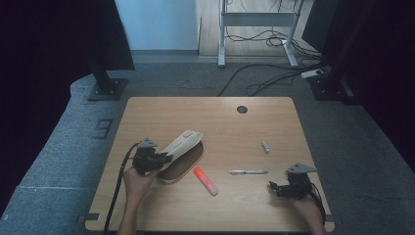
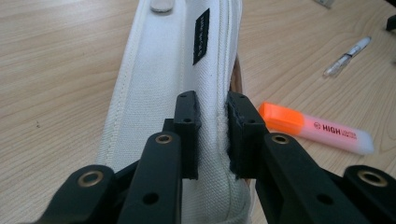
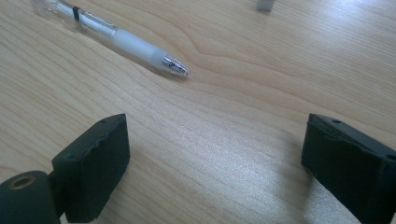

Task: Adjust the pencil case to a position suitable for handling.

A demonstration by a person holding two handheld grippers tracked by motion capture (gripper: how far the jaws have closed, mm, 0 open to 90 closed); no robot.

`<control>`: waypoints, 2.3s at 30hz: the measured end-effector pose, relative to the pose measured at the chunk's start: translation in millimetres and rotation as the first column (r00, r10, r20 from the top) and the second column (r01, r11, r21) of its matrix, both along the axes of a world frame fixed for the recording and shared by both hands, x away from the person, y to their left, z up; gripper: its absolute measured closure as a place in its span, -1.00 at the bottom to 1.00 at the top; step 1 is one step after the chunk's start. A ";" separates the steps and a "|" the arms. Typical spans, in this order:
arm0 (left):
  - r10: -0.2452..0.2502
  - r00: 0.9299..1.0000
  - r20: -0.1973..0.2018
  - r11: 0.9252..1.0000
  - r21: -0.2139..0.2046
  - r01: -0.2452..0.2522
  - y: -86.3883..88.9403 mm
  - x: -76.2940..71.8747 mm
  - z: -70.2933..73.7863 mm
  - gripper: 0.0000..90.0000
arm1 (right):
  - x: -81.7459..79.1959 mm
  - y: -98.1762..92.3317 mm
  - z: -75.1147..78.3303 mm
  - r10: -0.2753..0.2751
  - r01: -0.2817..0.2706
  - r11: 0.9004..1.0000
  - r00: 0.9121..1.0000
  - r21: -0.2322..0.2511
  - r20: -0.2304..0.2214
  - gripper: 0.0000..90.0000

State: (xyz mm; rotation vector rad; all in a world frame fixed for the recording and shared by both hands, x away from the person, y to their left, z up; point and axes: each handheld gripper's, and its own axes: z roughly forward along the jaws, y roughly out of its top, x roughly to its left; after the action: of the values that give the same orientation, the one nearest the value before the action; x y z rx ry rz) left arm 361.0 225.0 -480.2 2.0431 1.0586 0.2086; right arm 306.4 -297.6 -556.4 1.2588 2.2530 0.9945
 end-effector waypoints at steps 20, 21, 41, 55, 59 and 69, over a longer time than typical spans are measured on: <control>0.004 1.000 0.005 1.000 -0.015 -0.004 1.9 -1.8 2.8 0.68 | 12.7 -0.5 17.8 -0.015 0.014 0.999 1.000 0.028 0.019 -0.27; 0.004 1.000 0.005 1.000 -0.015 -0.004 1.9 -1.9 2.8 0.68 | 13.5 -0.4 18.6 -0.011 0.010 1.000 1.000 0.027 0.022 -0.23; -0.009 1.000 0.009 1.000 -0.011 0.009 0.9 -2.7 2.6 0.67 | 51.4 9.6 30.9 -0.020 0.020 1.000 1.000 0.013 0.018 0.06; -0.011 1.000 0.012 1.000 -0.011 0.011 0.6 -2.6 2.4 0.67 | 75.4 14.4 33.0 -0.051 0.050 0.998 0.999 0.029 0.006 0.16; -0.013 1.000 0.013 1.000 -0.009 0.013 0.4 -2.7 2.4 0.67 | 81.7 16.8 32.0 -0.061 0.061 0.997 0.998 0.053 -0.004 0.20; -0.018 1.000 0.018 1.000 0.000 0.018 -0.6 -3.0 2.2 0.67 | 95.6 18.3 27.8 -0.084 0.084 0.996 0.996 0.031 -0.016 0.25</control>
State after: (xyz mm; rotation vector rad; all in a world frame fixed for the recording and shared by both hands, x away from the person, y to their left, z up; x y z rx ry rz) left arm 358.0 224.5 -478.0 2.0457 1.0291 0.2175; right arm 402.0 -279.3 -528.7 1.3670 2.1838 0.9965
